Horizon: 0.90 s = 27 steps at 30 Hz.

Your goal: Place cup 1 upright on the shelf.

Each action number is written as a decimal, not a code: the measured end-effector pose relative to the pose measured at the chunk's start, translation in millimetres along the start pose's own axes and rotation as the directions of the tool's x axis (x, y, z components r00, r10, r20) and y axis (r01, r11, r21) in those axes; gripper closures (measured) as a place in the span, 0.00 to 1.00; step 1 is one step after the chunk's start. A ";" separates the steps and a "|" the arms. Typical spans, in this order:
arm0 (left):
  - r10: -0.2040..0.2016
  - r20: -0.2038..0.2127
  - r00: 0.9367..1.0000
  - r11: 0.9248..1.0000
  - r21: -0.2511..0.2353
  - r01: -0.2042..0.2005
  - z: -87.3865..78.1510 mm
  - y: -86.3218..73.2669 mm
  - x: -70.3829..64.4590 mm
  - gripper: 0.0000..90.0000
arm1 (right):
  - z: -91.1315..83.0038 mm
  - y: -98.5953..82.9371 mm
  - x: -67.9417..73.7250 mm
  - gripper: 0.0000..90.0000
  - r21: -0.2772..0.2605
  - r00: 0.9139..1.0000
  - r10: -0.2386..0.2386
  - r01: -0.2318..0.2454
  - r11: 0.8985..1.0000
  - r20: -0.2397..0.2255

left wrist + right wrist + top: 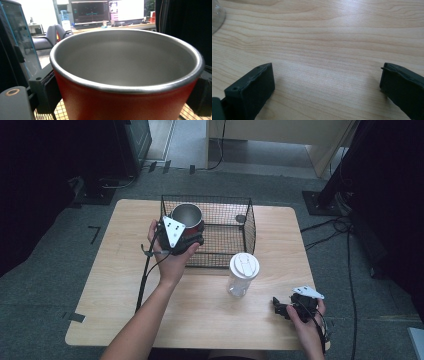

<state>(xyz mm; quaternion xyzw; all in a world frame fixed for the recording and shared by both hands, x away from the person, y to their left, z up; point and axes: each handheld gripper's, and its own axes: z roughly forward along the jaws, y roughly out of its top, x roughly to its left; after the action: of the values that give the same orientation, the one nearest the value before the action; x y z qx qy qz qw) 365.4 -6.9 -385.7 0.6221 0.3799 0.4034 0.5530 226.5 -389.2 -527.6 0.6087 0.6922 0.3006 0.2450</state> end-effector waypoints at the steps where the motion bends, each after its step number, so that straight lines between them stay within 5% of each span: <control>1: -0.003 -0.001 1.000 1.000 -0.003 0.003 3.4 -1.0 0.8 0.09 | 0.0 0.0 0.0 0.00 0.000 1.000 0.000 0.000 1.000 0.000; 10: -0.003 -0.022 1.000 1.000 -0.026 0.003 23.1 -1.0 5.8 0.09 | 0.0 0.0 0.0 0.00 0.000 1.000 0.000 0.000 1.000 0.000; 15: -0.004 0.004 1.000 1.000 -0.031 0.004 35.7 -4.8 8.6 0.09 | 0.3 0.3 -0.2 0.00 0.000 1.000 -0.005 0.005 1.000 -0.004; 16: -0.026 -0.002 1.000 0.999 -0.020 0.026 41.7 -7.3 10.2 0.09 | 0.3 0.3 -0.2 0.00 0.000 1.000 -0.005 0.005 1.000 -0.004; 22: -0.007 -0.023 1.000 1.000 0.009 0.008 57.0 -16.2 11.3 0.09 | 0.3 0.3 -0.2 0.00 0.000 1.000 -0.005 0.005 1.000 -0.005; 27: -0.058 -0.040 0.998 0.997 0.046 0.060 67.1 -24.5 15.1 0.09 | 0.5 0.5 -0.3 0.00 0.000 1.000 -0.009 0.009 1.000 -0.008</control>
<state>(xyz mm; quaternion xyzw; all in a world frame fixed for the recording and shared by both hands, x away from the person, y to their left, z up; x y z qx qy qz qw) 432.5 -16.2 -413.0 0.6155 0.4181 0.3898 0.5425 227.2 -389.4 -527.6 0.6044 0.6959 0.3020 0.2435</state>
